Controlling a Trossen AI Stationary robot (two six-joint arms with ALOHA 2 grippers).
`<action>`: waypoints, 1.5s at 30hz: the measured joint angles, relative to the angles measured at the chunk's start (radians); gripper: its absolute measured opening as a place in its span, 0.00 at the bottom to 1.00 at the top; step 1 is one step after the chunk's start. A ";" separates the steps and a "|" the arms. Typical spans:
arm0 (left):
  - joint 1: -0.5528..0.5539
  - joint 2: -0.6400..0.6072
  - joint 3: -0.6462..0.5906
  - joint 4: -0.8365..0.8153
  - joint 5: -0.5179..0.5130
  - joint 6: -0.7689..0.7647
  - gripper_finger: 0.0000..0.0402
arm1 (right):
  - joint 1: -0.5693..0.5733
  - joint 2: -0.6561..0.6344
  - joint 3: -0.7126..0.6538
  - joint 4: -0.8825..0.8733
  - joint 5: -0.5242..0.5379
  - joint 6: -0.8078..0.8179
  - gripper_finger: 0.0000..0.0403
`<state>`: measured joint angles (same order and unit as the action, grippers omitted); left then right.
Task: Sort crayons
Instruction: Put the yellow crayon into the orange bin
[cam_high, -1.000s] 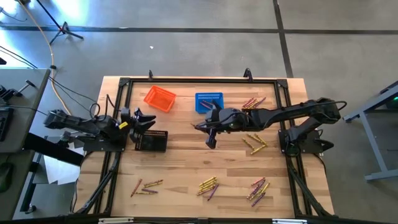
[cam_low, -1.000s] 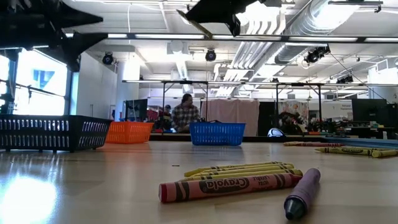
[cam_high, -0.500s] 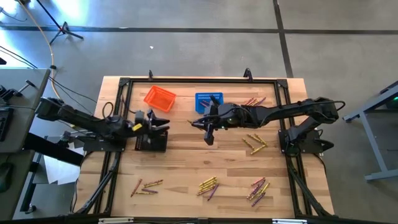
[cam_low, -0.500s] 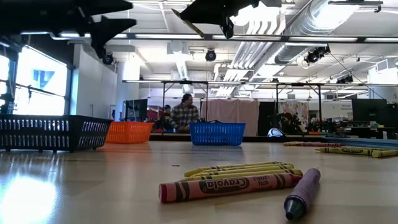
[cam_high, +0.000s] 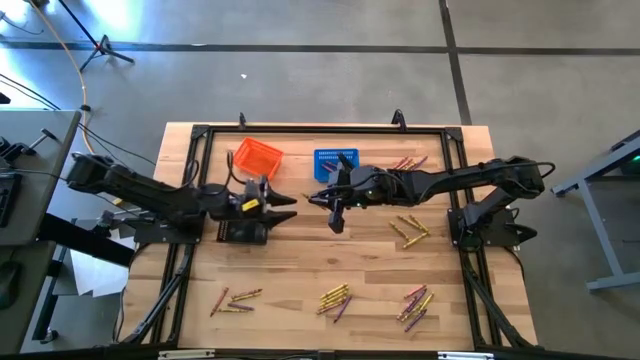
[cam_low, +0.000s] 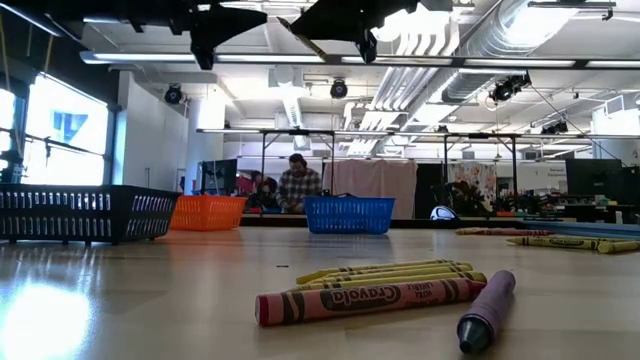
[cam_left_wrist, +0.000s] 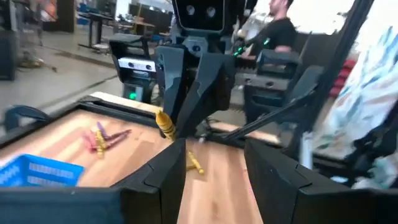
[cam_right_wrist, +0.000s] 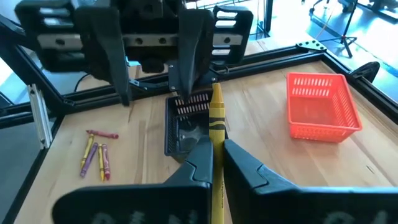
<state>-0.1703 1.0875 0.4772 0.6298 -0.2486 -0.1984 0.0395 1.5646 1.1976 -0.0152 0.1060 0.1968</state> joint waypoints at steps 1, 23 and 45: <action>0.000 0.008 0.009 -0.004 -0.010 0.017 0.38 | 0.000 0.000 0.000 0.006 0.012 -0.005 0.01; 0.001 0.052 0.033 0.027 -0.052 0.098 0.35 | 0.027 0.000 0.000 0.202 0.090 -0.042 0.01; 0.001 0.052 0.033 0.104 -0.070 0.122 0.35 | 0.079 0.060 -0.002 0.390 0.208 -0.153 0.01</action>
<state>-0.1696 1.1393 0.5106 0.7342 -0.3191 -0.0767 0.1184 1.6247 1.1954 0.3746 0.3135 0.0442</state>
